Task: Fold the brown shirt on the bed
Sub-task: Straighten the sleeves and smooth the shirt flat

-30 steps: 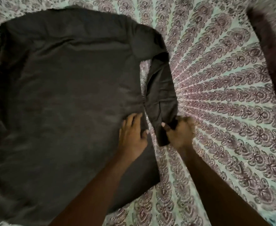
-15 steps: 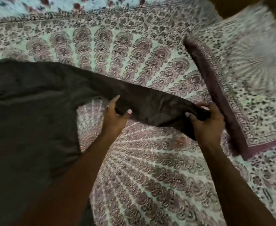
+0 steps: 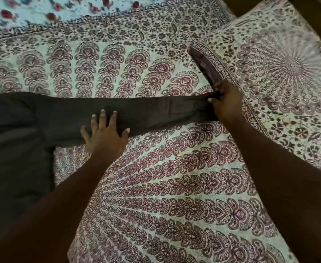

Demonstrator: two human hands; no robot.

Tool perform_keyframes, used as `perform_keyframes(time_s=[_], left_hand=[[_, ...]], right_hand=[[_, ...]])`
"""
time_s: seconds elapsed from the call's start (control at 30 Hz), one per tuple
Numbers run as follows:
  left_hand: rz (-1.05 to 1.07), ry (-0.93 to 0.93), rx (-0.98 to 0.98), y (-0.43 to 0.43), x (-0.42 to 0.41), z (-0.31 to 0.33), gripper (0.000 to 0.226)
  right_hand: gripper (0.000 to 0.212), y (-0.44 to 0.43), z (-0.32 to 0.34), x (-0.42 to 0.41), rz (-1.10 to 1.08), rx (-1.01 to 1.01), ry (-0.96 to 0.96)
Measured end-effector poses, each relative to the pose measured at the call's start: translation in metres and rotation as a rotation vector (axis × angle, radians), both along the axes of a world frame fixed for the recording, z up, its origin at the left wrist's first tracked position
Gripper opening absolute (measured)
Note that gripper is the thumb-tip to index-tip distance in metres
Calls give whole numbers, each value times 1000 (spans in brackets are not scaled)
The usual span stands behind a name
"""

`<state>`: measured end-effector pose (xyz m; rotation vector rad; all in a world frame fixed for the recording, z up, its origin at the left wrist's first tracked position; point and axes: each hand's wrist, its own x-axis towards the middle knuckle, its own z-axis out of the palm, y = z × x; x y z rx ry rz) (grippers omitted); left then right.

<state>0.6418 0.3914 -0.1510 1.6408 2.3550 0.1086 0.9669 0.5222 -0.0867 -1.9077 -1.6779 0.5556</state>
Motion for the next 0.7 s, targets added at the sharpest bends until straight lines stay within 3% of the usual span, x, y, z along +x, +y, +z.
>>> perform_keyframes(time_s=[0.17, 0.27, 0.33, 0.47, 0.53, 0.63, 0.7], left_hand=[[36, -115, -85, 2, 8, -18, 77], [53, -138, -106, 2, 10, -24, 75], [52, -135, -133, 3, 10, -26, 75], [41, -163, -200, 7, 10, -24, 73], [41, -269, -242, 12, 4, -17, 69], [124, -525, -89, 13, -27, 0, 56], [172, -422, 96, 5, -56, 8, 49]], right_hand=[[43, 6, -26, -4, -44, -56, -39], [56, -7, -35, -20, -10, -47, -324], [59, -22, -32, -49, 164, -2, -442], [61, -56, -53, -113, 692, -100, -336], [59, -62, -74, -121, 593, -155, -362], [67, -63, -83, -132, 160, -269, -423], [69, -63, -75, -159, 69, -263, -414]])
